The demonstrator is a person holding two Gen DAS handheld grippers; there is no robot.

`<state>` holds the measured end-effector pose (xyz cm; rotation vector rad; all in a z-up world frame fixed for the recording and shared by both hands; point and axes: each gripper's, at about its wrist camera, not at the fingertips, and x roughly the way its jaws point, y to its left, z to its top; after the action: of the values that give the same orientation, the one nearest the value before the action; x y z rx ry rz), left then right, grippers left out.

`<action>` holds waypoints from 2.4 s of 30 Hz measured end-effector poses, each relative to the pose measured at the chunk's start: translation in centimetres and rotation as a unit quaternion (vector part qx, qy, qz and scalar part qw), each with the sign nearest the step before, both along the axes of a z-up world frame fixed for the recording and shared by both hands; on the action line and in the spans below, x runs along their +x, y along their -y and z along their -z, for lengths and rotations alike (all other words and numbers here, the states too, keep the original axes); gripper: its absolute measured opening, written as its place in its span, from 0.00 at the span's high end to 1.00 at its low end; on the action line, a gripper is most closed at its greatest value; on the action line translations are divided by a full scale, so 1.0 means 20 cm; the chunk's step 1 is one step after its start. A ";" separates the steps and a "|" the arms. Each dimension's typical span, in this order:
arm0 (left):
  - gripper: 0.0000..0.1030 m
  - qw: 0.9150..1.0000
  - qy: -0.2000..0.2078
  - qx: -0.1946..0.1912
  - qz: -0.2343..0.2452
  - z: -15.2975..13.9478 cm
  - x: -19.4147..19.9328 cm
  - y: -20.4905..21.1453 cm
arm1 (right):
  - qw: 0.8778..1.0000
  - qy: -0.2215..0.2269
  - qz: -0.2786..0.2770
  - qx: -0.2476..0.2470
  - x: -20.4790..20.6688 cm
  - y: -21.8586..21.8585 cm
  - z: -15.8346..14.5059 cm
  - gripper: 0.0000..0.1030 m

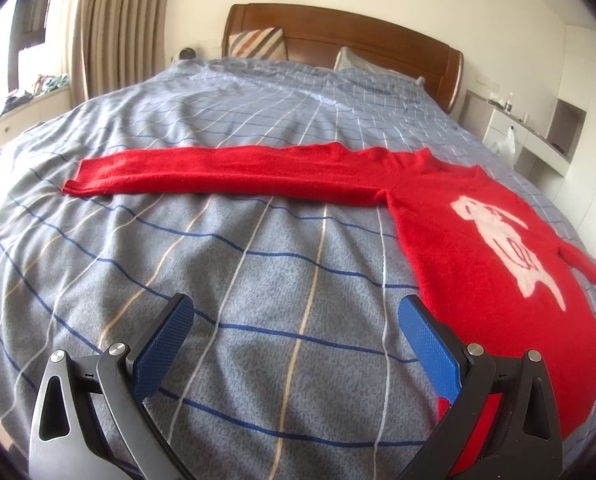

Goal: Fold small clothes
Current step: 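Grasp the sleeve cuff with the right gripper and fold it across the sweater body, then grasp the other sleeve with the left gripper and fold it across the body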

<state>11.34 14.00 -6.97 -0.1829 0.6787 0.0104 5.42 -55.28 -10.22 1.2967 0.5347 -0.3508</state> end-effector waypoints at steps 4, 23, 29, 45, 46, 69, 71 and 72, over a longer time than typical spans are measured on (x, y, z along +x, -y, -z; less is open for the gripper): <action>0.01 1.000 -0.007 -0.009 -0.011 0.02 0.00 -0.02 | 0.999 -0.011 0.017 -0.032 0.08 0.03 0.02 0.64; 0.01 1.000 -0.010 -0.018 -0.009 0.02 0.02 -0.03 | 0.860 0.102 -0.362 -0.344 1.03 -1.65 -0.89 0.95; 0.01 1.000 -0.006 -0.016 -0.017 0.02 0.02 -0.05 | 0.811 0.062 -0.467 -0.346 1.18 -2.31 -0.44 0.89; 0.01 0.999 -0.015 -0.026 -0.014 0.03 0.02 -0.05 | 0.788 0.027 -0.495 -0.365 0.68 -1.70 -0.21 0.38; 0.01 0.999 -0.014 -0.025 -0.014 0.03 0.02 -0.05 | 0.789 0.016 -0.480 -0.382 0.64 -1.61 -0.21 0.38; 0.01 0.999 -0.027 0.032 0.001 0.08 0.03 0.07 | 0.886 -0.024 -0.241 -0.396 0.21 -0.73 -0.02 0.29; 0.01 0.999 -0.028 0.035 0.004 0.08 0.02 0.08 | 0.883 -0.024 -0.245 -0.401 0.20 -0.74 -0.01 0.27; 0.01 0.999 -0.028 0.035 0.005 0.08 0.02 0.08 | 0.882 -0.023 -0.245 -0.401 0.20 -0.75 -0.01 0.26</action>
<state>11.80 12.35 -8.62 -0.1119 0.7335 0.0291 9.49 -40.35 -10.03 0.3255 0.6424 -0.1420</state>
